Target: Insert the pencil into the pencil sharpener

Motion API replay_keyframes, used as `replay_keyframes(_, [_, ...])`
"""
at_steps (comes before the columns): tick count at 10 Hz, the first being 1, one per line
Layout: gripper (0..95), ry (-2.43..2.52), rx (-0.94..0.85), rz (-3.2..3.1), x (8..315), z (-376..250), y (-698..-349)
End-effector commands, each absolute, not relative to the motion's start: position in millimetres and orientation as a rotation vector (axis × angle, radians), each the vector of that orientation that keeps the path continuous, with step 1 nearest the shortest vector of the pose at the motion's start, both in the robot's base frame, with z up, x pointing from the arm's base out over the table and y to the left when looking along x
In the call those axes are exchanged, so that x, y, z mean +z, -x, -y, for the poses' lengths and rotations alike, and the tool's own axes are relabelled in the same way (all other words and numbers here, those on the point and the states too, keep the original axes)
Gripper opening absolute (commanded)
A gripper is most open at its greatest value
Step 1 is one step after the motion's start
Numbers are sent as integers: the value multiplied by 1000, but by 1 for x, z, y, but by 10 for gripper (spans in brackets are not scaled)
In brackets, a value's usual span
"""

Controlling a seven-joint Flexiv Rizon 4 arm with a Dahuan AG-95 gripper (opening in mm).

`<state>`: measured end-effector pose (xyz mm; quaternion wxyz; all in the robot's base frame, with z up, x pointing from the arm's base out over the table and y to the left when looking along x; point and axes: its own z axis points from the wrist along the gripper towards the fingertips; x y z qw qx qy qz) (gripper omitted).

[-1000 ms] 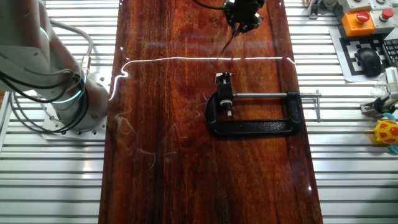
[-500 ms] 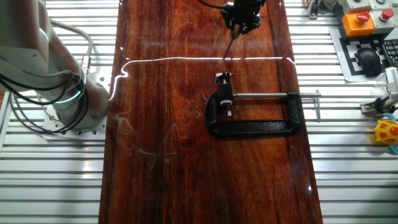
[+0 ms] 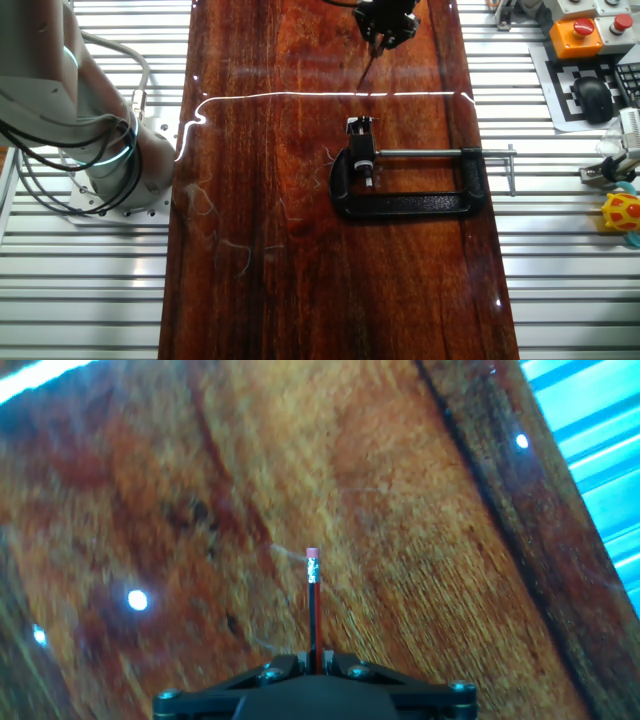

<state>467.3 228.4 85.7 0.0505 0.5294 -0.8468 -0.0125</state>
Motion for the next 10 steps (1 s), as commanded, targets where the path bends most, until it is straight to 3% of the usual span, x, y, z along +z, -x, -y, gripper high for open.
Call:
replay_keyframes(1, [0,-1808,-73,2469,84,-235,-463])
replay_keyframes(7, [0,-2100,-4,2216,84,-235,-460])
replay_keyframes(10, [0,-1905,8,2409,84,-235,-460])
